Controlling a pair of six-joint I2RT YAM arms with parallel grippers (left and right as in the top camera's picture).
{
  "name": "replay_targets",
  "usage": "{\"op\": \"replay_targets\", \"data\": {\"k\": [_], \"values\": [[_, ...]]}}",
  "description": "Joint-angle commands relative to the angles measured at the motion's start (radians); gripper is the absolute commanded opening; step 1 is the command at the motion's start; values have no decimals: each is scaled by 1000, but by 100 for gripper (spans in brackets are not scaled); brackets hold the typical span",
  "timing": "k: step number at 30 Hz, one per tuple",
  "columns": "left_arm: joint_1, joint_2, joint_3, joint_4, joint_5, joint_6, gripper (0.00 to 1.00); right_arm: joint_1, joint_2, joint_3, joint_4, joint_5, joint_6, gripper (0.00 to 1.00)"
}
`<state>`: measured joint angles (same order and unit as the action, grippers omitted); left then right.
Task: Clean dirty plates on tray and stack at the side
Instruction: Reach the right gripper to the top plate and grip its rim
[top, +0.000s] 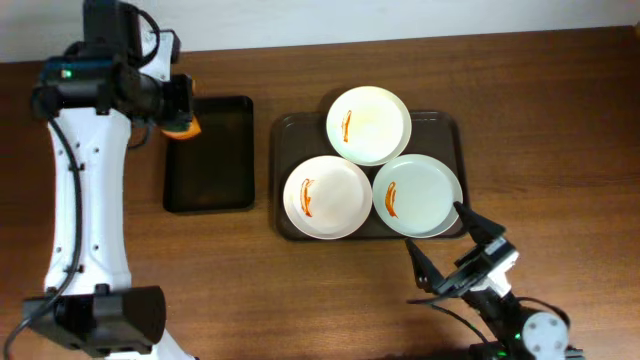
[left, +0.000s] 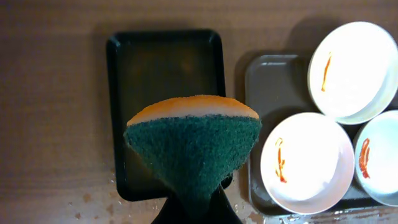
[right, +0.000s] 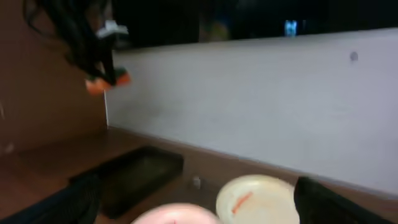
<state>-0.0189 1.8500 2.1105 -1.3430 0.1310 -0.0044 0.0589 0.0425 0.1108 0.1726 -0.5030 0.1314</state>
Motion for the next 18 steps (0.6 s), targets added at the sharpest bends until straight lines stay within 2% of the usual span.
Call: {"op": "replay_targets", "data": {"k": [1,3,4,6,7,9,12,13,14,16,18], "values": [[-1,-25,4,23,14,-11,0,-16,179,318,-227,19,-117,98],[-1,-25,4,24,14,-11,0,-29,383,523,-454,21,-212,98],[-1,-25,4,23,14,-11,0,-27,541,681,-622,20,-232,98],[-1,-25,3,23,14,-11,0,-27,835,1005,-922,-93,-227,98],[-1,-25,3,22,14,-11,0,-27,962,1140,-996,-210,-173,98],[-1,-25,3,22,14,-11,0,-27,1110,1266,-1057,-306,-150,98],[-1,-25,3,22,14,-11,0,-26,1324,1313,-1019,-253,-102,99],[-1,-25,3,22,14,-11,0,-18,1416,1313,-1036,-151,-60,75],[-1,-25,3,22,14,-11,0,-6,1477,1315,-1066,-93,-73,68],[-1,-25,3,23,14,-10,0,42,1651,1316,-1093,8,-75,67],[-1,-23,3,26,14,-11,0,87,1756,1342,-1048,47,-74,56]]}}
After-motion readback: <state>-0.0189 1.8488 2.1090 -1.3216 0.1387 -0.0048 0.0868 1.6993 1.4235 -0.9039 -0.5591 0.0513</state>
